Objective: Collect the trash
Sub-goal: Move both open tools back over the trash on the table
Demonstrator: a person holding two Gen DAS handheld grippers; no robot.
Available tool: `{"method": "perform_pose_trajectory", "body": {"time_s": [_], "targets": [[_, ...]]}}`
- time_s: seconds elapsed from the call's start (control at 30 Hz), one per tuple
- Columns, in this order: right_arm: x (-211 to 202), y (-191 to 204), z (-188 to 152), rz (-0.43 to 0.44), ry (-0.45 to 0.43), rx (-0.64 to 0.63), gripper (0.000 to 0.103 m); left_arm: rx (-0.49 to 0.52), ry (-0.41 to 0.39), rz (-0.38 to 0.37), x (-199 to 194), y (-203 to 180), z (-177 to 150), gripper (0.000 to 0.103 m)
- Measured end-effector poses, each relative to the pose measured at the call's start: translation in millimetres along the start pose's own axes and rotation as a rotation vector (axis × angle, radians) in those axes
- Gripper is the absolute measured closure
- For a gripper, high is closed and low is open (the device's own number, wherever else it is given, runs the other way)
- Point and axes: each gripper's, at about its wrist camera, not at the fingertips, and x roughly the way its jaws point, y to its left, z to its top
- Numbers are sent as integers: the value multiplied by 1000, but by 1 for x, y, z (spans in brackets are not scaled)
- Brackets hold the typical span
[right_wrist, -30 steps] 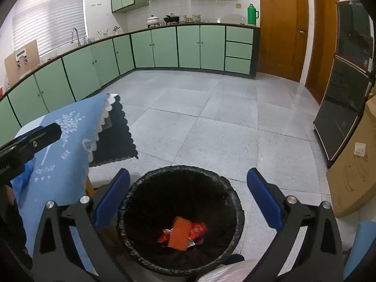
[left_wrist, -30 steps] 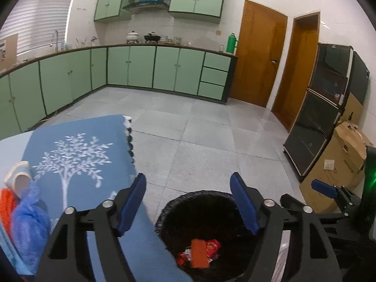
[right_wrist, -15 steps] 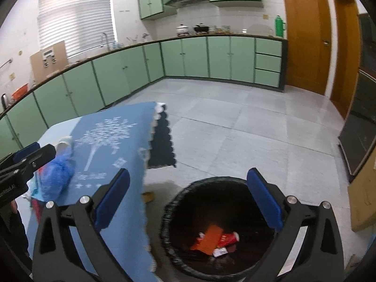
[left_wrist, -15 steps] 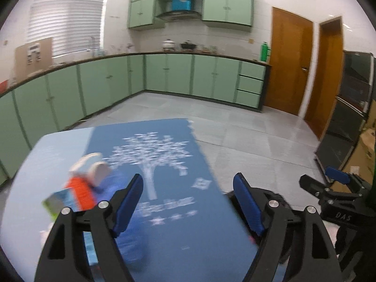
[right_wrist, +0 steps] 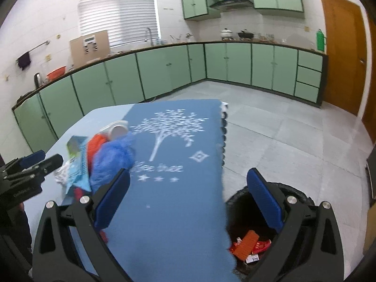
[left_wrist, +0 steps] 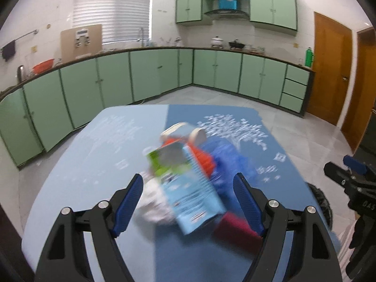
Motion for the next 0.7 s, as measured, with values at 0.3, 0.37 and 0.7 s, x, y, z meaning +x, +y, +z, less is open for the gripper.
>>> {"method": "perform_pose_trajectory", "body": {"time_s": [0.3,0.37,0.7], "targets": [[-1,55,-15,115,13,-74,7,-32,38,37,-10,30,-29,26],[-1,64,-19,136,23,-87,7,-35,49,42,-11,34,-35,26],[8,83,-37,188,78,-107,20,-50,94,54,-11,41,-51,26]]}}
